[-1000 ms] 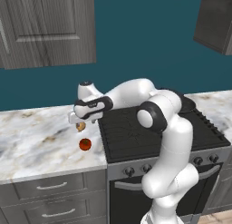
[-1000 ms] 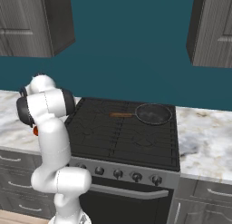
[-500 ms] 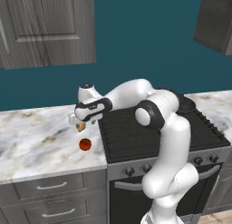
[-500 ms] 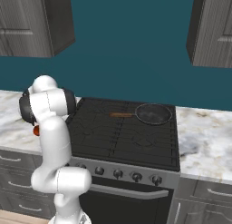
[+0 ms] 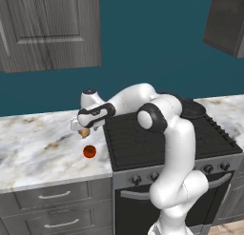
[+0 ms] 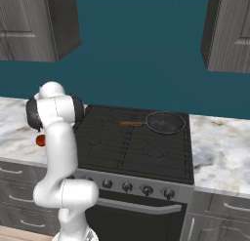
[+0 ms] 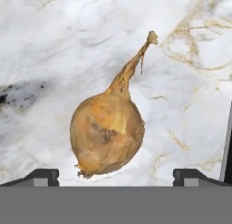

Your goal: Place the pan on the rear right burner on the stove. Then place the tomato and the onion in the pan and turn on the rear right burner.

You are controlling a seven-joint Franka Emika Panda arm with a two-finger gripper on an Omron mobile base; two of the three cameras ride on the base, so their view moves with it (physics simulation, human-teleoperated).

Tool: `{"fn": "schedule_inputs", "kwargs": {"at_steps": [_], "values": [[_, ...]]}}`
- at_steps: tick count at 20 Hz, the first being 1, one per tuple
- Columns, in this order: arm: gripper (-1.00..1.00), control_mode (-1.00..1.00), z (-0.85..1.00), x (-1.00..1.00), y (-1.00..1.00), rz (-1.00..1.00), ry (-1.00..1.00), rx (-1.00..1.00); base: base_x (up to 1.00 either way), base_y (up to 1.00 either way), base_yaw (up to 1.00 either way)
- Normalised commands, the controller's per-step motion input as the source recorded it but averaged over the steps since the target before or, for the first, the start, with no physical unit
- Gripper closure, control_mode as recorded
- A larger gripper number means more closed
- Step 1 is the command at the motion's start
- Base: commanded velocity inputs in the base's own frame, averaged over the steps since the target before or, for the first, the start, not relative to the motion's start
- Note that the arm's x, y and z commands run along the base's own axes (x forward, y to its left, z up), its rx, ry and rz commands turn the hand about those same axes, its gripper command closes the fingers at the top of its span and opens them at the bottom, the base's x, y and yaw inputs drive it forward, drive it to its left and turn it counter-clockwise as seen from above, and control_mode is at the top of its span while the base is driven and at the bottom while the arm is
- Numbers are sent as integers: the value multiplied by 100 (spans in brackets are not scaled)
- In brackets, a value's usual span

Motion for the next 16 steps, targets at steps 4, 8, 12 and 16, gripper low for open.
{"fn": "schedule_inputs", "kwargs": {"at_steps": [4, 8, 12, 16], "values": [[-100, -100, -13, 16, 8, 0, 0, 0, 0, 0, 0], [-100, -100, -13, 8, 0, 0, 0, 0, 0, 0, 0], [-100, -100, -15, 4, 0, 0, 0, 0, 0, 0, 0], [-100, -100, -18, 1, 0, 0, 0, 0, 0, 0, 0]]}}
